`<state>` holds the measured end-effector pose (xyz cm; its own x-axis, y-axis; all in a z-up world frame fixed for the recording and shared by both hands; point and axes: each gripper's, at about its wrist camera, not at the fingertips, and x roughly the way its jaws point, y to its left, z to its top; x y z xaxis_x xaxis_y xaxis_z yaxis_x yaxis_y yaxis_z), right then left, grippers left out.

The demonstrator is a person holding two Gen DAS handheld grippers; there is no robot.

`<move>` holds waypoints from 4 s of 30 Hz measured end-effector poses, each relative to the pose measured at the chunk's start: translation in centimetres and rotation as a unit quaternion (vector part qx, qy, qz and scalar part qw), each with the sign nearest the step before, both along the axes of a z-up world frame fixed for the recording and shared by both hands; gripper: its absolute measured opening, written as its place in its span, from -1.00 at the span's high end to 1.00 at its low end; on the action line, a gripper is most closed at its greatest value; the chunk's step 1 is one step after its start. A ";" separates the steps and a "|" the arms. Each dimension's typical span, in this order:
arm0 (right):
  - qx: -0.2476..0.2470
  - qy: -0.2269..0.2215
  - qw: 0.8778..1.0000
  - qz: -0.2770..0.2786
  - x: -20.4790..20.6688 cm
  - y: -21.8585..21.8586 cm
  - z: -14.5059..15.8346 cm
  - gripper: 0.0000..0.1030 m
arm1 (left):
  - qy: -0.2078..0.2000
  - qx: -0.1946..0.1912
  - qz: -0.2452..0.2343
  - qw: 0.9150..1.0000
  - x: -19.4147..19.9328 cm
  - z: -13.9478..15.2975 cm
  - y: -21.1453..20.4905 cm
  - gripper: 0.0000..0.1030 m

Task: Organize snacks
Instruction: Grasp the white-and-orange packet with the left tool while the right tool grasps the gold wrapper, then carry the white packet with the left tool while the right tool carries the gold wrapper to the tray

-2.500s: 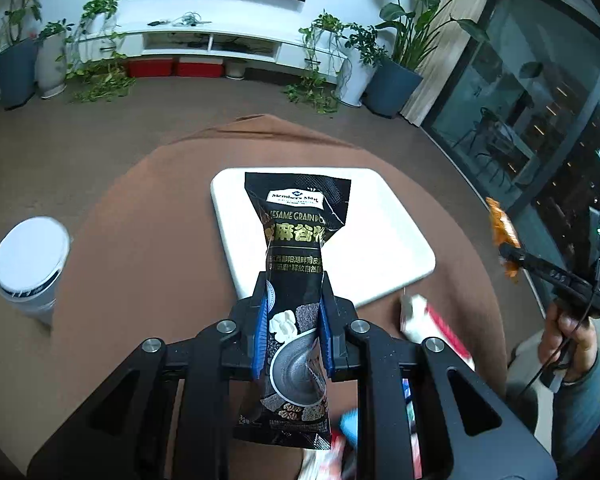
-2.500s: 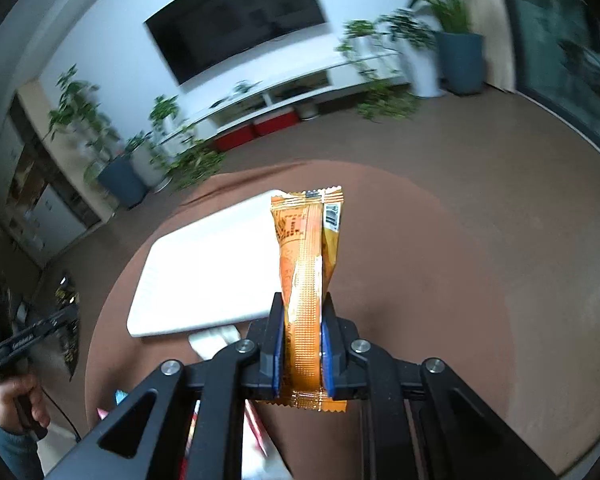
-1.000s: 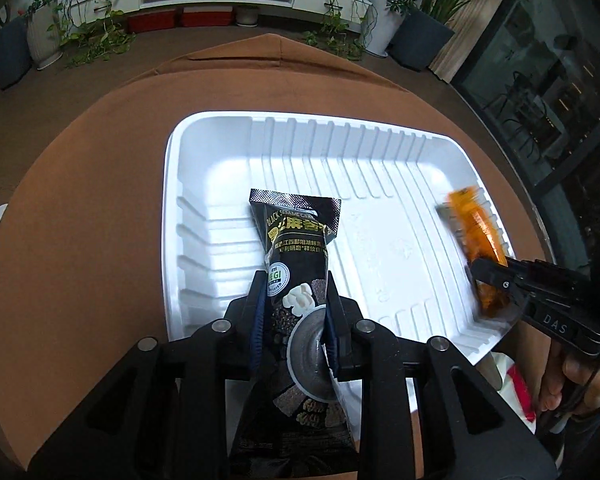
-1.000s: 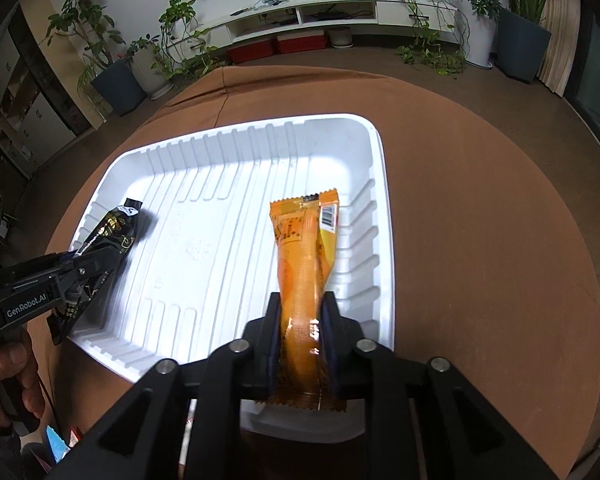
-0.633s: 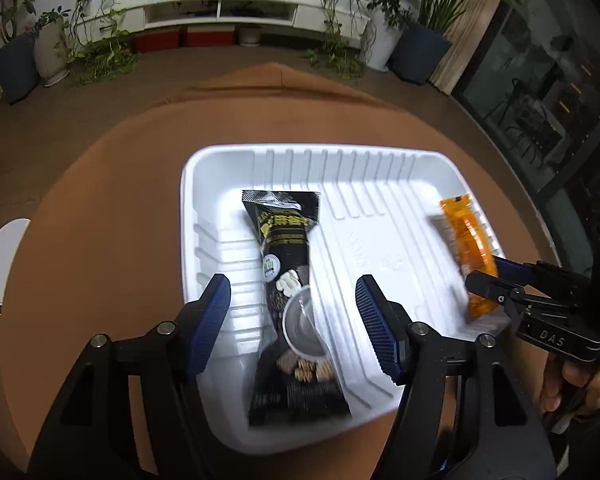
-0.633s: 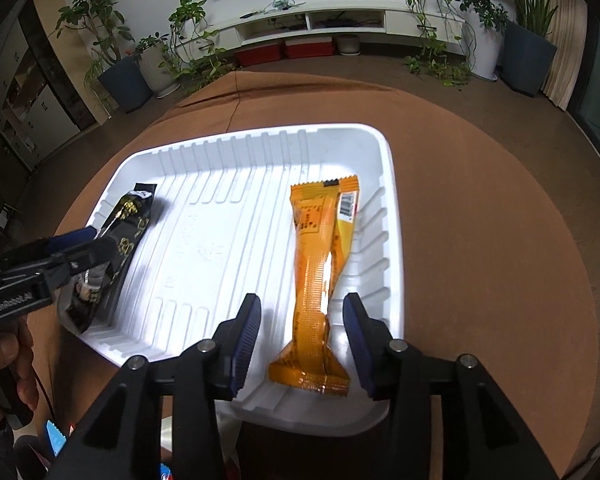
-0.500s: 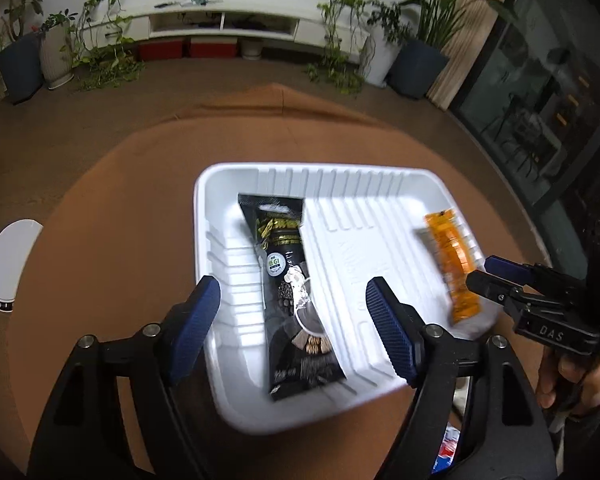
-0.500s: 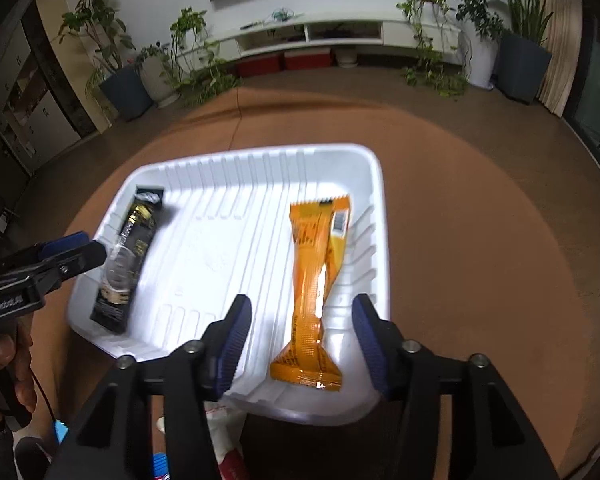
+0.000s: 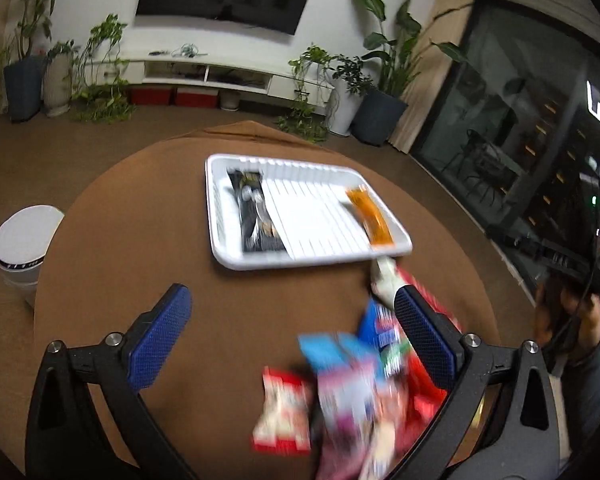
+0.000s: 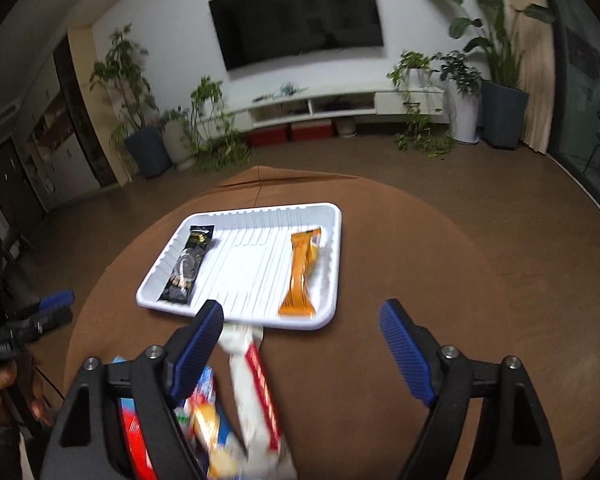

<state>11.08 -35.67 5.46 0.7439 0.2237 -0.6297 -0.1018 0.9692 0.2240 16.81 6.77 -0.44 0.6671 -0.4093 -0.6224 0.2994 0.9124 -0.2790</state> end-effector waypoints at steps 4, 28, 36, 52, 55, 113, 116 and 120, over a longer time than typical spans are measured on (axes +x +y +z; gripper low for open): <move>0.017 0.001 1.000 -0.022 -5.2 -0.4 -1.4 -0.63 | 0.064 0.002 0.022 0.998 -4.4 -2.6 -0.5 -0.99; -0.104 0.145 0.983 0.046 -10.7 6.1 -9.2 -0.25 | 0.034 0.097 -0.039 0.994 -11.2 -5.3 -7.2 -0.46; -0.115 0.154 0.979 0.067 -11.1 7.3 -10.2 -0.08 | 0.047 0.125 -0.069 0.989 -9.5 -5.3 -8.2 -0.46; -0.080 0.151 0.983 0.061 -11.3 6.1 -9.9 0.05 | 0.081 0.217 -0.117 0.966 -6.9 -6.4 -11.0 -0.02; -0.078 0.150 0.984 0.059 -11.4 6.0 -9.9 0.05 | 0.068 0.236 -0.122 0.962 -7.6 -6.3 -11.7 -0.01; 0.042 0.141 0.988 0.042 -11.9 4.6 -8.0 0.37 | 0.093 0.003 -0.067 0.993 -8.5 -6.1 -2.9 0.62; 0.049 0.145 0.987 0.043 -11.7 4.7 -8.1 0.37 | 0.093 -0.004 -0.067 0.993 -8.3 -6.0 -2.7 0.62; 0.065 0.146 0.986 0.040 -11.4 4.1 -7.9 0.37 | 0.094 -0.020 -0.067 0.993 -8.0 -5.8 -2.2 0.62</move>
<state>-0.34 -31.62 -2.44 0.5116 0.3673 -0.7767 -0.0891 0.9218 0.3772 8.83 4.54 -6.24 0.4780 -0.5139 -0.7123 0.3569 0.8546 -0.3771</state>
